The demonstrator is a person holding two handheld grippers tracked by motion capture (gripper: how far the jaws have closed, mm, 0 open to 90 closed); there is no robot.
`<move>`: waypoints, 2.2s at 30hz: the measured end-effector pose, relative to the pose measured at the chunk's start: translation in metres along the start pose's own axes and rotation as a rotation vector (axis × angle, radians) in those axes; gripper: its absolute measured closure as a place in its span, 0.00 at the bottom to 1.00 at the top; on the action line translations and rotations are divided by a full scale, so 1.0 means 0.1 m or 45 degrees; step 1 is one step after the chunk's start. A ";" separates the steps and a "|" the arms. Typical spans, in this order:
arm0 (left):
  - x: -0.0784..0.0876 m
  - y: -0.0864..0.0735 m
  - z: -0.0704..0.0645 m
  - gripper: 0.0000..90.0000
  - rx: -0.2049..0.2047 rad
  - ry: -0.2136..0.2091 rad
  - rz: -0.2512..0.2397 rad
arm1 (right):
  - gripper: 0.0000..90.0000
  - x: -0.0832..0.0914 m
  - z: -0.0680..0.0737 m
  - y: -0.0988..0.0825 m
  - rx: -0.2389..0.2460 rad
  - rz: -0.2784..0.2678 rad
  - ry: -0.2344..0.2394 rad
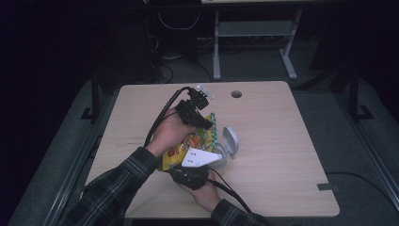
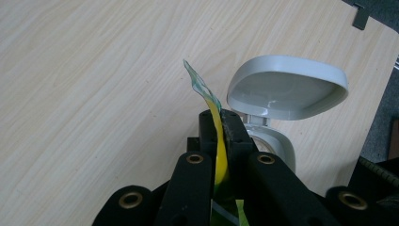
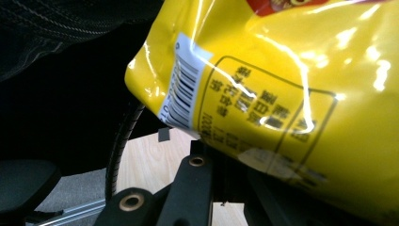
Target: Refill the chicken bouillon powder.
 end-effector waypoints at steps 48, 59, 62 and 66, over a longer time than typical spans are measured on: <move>-0.02 0.02 -0.01 0.99 0.004 0.003 0.010 | 1.00 0.00 0.02 0.02 0.011 -0.012 0.003; -0.02 0.03 -0.01 0.99 0.003 0.007 0.021 | 1.00 0.01 0.02 0.03 0.009 -0.019 0.005; -0.02 0.04 -0.01 0.99 0.003 0.010 0.022 | 1.00 0.01 0.02 0.03 0.008 -0.023 0.002; -0.02 0.04 -0.01 0.99 0.001 0.011 0.026 | 1.00 0.01 0.01 0.04 0.010 -0.025 0.001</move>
Point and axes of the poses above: each handheld gripper's, and its own axes: x roughly backward along the jaws, y roughly out of its top, z roughly to its left, the point moved 8 cm from there along -x, roughly forward along the jaws, and after that the axes turned 2 degrees about y, right-handed, at the moved point
